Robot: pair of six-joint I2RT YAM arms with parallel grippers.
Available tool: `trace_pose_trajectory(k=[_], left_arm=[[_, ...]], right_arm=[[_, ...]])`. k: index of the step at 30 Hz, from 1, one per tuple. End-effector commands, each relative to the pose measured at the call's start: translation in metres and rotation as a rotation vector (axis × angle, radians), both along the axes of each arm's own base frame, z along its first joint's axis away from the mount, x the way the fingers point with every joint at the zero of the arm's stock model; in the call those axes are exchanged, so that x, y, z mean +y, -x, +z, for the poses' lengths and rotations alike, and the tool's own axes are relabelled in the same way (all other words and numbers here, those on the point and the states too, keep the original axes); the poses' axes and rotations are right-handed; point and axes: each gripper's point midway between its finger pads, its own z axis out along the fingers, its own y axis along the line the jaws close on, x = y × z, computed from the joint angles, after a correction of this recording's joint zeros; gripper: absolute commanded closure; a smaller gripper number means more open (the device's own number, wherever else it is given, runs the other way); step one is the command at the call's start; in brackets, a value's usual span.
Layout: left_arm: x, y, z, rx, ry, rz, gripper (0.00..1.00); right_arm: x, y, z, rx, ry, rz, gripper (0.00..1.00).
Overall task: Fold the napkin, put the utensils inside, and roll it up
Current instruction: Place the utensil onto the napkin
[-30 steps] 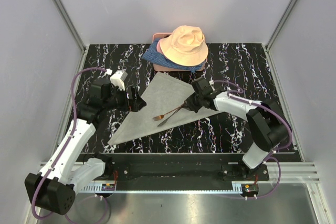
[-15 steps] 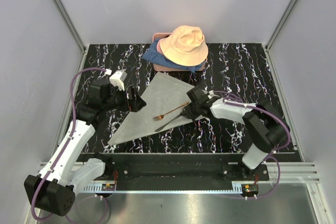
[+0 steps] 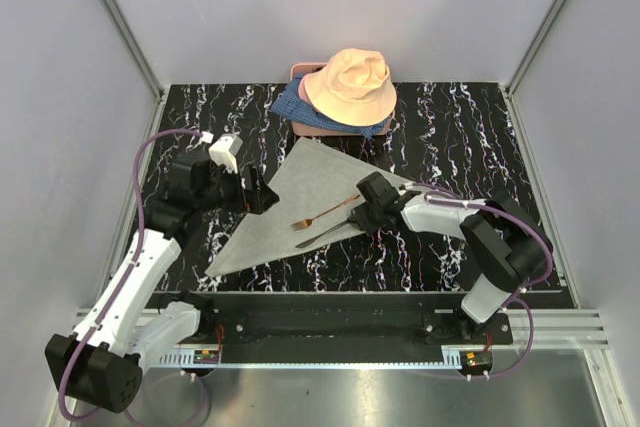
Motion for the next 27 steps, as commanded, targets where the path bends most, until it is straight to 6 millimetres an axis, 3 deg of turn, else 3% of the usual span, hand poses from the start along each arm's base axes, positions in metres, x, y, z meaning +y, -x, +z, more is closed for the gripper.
trace_pose_trajectory(k=[1, 7, 24, 26, 27], left_arm=[[-0.001, -0.001, 0.009, -0.045, 0.006, -0.005, 0.01], [-0.001, -0.001, 0.008, -0.042, 0.004, -0.005, 0.01], [-0.002, -0.001, 0.007, -0.039, -0.001, -0.006, 0.01], [-0.002, -0.002, 0.007, -0.041, -0.001, -0.005, 0.01], [-0.002, -0.002, 0.006, -0.038, -0.003, -0.006, 0.01]], right_arm=[[0.001, -0.012, 0.022, -0.081, -0.033, -0.062, 1.00], [-0.007, -0.013, 0.021, -0.097, -0.045, -0.120, 1.00], [-0.005, -0.017, 0.012, -0.098, -0.048, -0.137, 1.00], [-0.004, -0.015, 0.012, -0.090, -0.055, -0.134, 0.89], [-0.005, -0.013, 0.010, -0.084, -0.053, -0.136, 0.76]])
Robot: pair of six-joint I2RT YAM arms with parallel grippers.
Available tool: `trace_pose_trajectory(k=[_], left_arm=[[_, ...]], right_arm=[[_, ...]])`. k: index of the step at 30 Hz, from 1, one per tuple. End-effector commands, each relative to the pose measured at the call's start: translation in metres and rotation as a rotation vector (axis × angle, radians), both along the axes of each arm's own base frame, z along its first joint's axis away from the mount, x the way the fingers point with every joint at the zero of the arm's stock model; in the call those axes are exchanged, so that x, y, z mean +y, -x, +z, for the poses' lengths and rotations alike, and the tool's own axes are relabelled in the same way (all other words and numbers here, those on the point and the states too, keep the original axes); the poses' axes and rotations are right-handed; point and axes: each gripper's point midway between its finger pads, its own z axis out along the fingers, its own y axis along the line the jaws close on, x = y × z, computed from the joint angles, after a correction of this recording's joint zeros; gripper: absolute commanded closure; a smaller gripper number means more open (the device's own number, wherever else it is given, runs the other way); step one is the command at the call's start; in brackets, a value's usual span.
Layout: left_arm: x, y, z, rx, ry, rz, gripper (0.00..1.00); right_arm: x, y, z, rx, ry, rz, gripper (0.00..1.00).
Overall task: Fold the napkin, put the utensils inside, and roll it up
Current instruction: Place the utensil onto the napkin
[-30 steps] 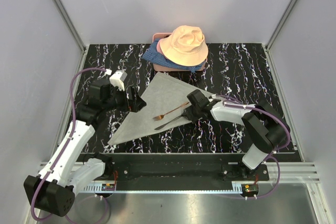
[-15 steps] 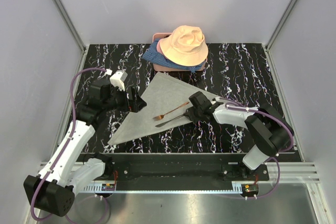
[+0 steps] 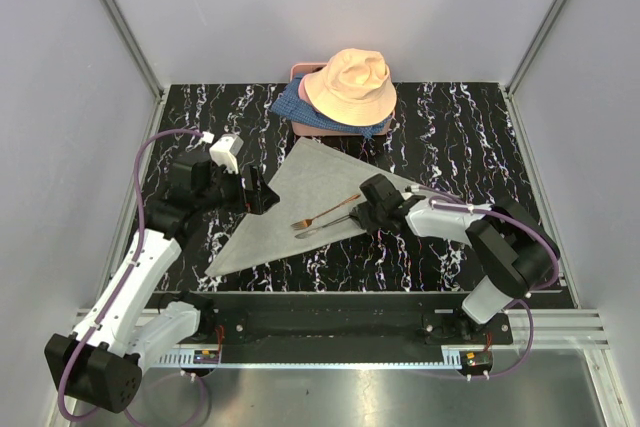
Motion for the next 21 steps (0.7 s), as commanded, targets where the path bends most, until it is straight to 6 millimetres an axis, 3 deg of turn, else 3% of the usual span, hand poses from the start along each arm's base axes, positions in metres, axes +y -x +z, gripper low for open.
trace_pose_trajectory(k=[1, 6, 14, 15, 16, 21], left_arm=[[0.000, -0.003, 0.006, -0.037, -0.002, 0.002, 0.01], [0.001, -0.004, 0.005, -0.036, -0.008, 0.009, 0.01], [0.002, -0.007, 0.010, -0.069, -0.011, 0.005, 0.01], [0.002, -0.007, 0.011, -0.078, -0.011, 0.003, 0.01], [0.002, -0.008, 0.011, -0.085, -0.011, 0.004, 0.01], [0.007, -0.013, 0.019, -0.143, -0.017, 0.036, 0.01]], right_arm=[[0.001, -0.002, 0.001, -0.020, -0.013, -0.025, 0.71], [-0.003, -0.003, 0.019, -0.076, -0.002, -0.009, 0.55], [-0.033, -0.030, 0.074, -0.317, 0.251, 0.161, 0.50], [-0.049, -0.040, 0.081, -0.343, 0.299, 0.186, 0.49], [-0.052, -0.041, 0.083, -0.342, 0.289, 0.224, 0.49], [-0.107, -0.057, 0.082, -0.334, 0.320, 0.355, 0.48]])
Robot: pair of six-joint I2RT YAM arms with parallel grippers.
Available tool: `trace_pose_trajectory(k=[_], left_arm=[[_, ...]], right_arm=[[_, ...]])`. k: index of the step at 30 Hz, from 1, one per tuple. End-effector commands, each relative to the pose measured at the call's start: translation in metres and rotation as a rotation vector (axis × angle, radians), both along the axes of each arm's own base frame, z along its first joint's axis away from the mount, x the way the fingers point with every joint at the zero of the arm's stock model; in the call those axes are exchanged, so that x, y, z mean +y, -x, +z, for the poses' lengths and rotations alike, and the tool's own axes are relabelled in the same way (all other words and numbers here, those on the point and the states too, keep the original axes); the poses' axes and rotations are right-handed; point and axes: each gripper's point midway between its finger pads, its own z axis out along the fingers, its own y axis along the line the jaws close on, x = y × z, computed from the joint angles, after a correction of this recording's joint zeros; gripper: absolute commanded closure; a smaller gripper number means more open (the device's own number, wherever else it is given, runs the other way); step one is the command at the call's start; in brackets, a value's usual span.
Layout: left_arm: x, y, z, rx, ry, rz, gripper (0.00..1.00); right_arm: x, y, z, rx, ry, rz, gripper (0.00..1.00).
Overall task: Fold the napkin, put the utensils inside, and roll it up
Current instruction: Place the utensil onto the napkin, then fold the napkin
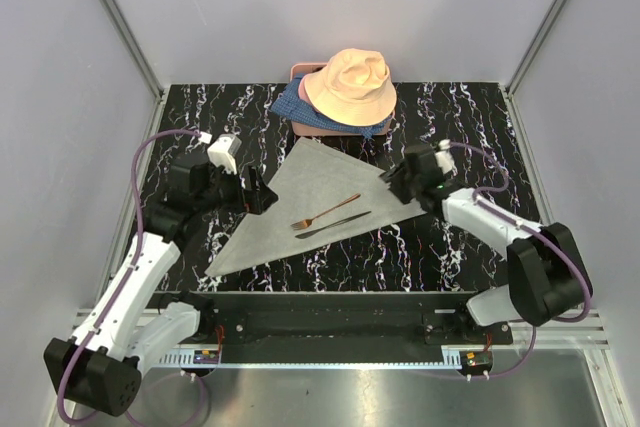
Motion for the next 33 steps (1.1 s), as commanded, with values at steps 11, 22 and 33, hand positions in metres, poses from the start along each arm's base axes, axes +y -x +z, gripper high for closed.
trace_pose_trajectory(k=[11, 22, 33], left_arm=[[0.001, -0.028, 0.069, -0.248, -0.019, -0.005, 0.01], [0.013, -0.031, 0.050, -0.258, -0.094, 0.025, 0.01], [0.014, -0.030, 0.039, -0.222, -0.107, 0.022, 0.01]], right_arm=[[-0.144, 0.018, 0.016, 0.027, 0.318, 0.116, 0.42], [-0.198, 0.035, -0.018, 0.159, 0.200, -0.043, 0.48], [-0.198, 0.030, -0.046, 0.194, 0.191, -0.016, 0.55]])
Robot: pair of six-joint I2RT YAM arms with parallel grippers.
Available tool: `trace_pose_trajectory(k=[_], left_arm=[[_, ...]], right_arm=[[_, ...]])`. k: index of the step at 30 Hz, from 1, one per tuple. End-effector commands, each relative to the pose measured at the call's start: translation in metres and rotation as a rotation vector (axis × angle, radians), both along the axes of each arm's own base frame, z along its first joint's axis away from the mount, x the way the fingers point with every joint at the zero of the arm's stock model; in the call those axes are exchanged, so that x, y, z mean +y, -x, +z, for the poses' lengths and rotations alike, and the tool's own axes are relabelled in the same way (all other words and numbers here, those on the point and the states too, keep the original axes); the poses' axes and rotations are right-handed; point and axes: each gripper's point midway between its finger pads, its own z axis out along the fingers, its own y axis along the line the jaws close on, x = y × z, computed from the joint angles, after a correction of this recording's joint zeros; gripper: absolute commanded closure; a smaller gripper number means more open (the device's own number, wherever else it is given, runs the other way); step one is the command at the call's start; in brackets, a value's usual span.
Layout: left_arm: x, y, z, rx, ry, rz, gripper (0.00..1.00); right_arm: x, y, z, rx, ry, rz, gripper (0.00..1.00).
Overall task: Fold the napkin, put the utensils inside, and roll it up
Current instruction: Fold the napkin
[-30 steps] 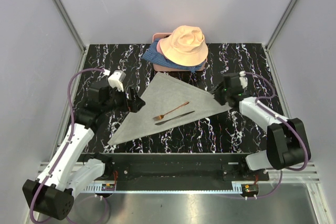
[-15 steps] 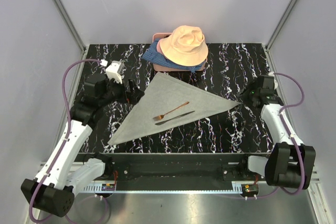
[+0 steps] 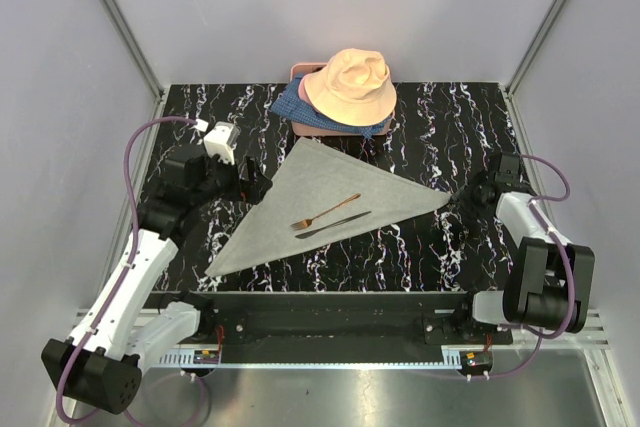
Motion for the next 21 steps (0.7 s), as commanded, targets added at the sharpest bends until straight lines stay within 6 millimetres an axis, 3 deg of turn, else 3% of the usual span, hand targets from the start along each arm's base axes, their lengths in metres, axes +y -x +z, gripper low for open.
trace_pose_trajectory(k=[1, 21], left_arm=[[0.000, -0.006, 0.009, -0.050, -0.007, 0.001, 0.01], [0.002, -0.006, 0.005, -0.040, -0.014, 0.009, 0.01]], right_arm=[[0.001, -0.013, -0.003, -0.042, -0.003, 0.038, 0.55], [-0.004, -0.034, -0.018, -0.049, 0.012, 0.063, 0.55]])
